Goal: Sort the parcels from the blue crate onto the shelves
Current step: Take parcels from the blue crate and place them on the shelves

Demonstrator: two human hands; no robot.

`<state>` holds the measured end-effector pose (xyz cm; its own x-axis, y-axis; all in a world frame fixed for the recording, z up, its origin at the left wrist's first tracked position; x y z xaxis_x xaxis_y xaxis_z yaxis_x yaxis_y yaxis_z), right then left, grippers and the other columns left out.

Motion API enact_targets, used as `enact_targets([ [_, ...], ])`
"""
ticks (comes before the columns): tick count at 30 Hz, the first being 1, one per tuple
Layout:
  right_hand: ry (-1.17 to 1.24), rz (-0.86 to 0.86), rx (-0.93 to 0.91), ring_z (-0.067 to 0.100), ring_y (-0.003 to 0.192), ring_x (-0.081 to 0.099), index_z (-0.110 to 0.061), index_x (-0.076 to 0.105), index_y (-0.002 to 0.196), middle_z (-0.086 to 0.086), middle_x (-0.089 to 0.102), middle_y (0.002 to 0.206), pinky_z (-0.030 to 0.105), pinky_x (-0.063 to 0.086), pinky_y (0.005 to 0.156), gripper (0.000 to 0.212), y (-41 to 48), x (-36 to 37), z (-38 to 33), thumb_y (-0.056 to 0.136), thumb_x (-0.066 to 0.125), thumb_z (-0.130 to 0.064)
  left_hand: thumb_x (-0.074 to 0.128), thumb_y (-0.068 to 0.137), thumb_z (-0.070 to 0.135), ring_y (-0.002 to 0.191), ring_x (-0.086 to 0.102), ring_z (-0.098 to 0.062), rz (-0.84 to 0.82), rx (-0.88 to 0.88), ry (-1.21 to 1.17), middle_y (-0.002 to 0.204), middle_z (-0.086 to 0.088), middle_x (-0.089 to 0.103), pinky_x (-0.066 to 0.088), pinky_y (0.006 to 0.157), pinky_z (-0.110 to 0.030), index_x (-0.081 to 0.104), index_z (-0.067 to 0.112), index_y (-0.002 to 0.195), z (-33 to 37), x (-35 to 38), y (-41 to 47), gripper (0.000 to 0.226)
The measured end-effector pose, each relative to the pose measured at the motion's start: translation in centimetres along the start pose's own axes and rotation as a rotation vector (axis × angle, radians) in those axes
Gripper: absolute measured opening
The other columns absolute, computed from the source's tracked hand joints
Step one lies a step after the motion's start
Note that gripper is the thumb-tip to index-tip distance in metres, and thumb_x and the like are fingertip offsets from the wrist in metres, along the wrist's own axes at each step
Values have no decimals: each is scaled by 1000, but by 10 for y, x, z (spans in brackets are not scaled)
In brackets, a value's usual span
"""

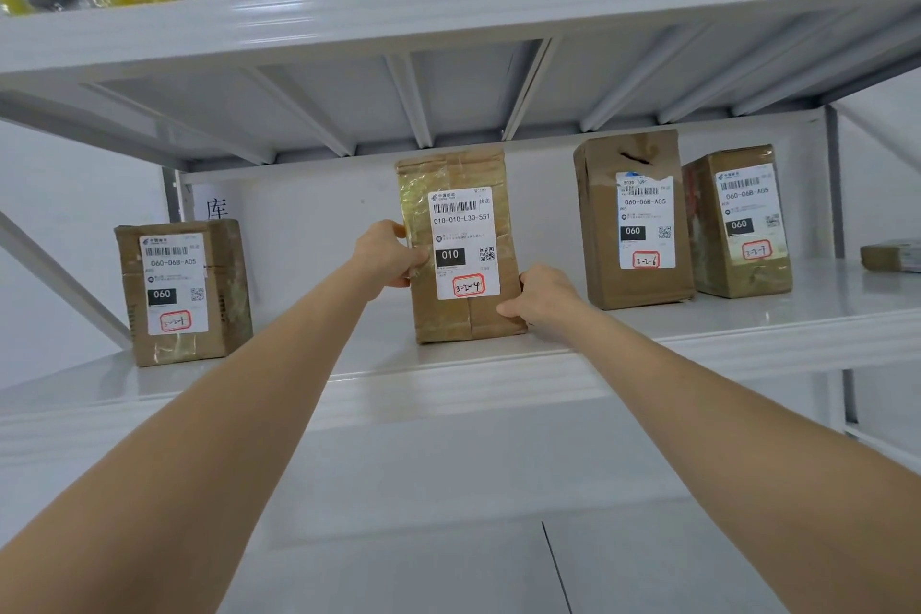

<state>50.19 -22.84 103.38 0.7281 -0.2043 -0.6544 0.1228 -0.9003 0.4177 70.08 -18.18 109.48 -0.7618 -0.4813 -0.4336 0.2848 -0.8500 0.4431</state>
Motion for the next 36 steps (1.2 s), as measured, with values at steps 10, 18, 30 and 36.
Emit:
enact_targets([
  [10,-93,-4,32,27,87,67,-1,65,101,13,70,98,37,57,83,31,4,-5,1,76,72,-17,67,86,9,83,66,-28,-47,-15,-22,109,-19,65,58,74,-38,42,6,128,0,3,0,49],
  [18,-97,-15,19,28,83,69,1,64,99,15,69,94,41,57,82,25,1,-8,0,78,70,-12,68,85,8,85,67,-28,-66,-4,-30,116,-18,62,58,70,-37,35,9,137,-1,8,6,62],
  [30,-104,-11,-14,20,82,63,-7,65,93,5,68,89,30,52,74,31,4,-9,3,72,78,-25,77,73,26,128,43,-30,115,471,618,145,-12,32,39,101,-38,26,18,148,88,-19,15,91],
  [36,-260,2,-6,25,95,61,-7,60,105,8,64,104,35,53,80,42,1,-6,1,73,78,-28,75,73,20,114,51,-34,160,477,701,136,-9,35,47,92,-41,32,17,142,83,-4,18,81],
])
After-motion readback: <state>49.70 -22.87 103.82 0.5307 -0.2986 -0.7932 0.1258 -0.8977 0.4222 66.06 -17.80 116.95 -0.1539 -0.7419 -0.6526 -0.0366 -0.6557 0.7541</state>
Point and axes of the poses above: each hand's wrist, its own y-axis towards the middle knuckle, its own x-axis out of the palm, z = x × y, the point moved 7 cm from there along y, towards the middle knuckle
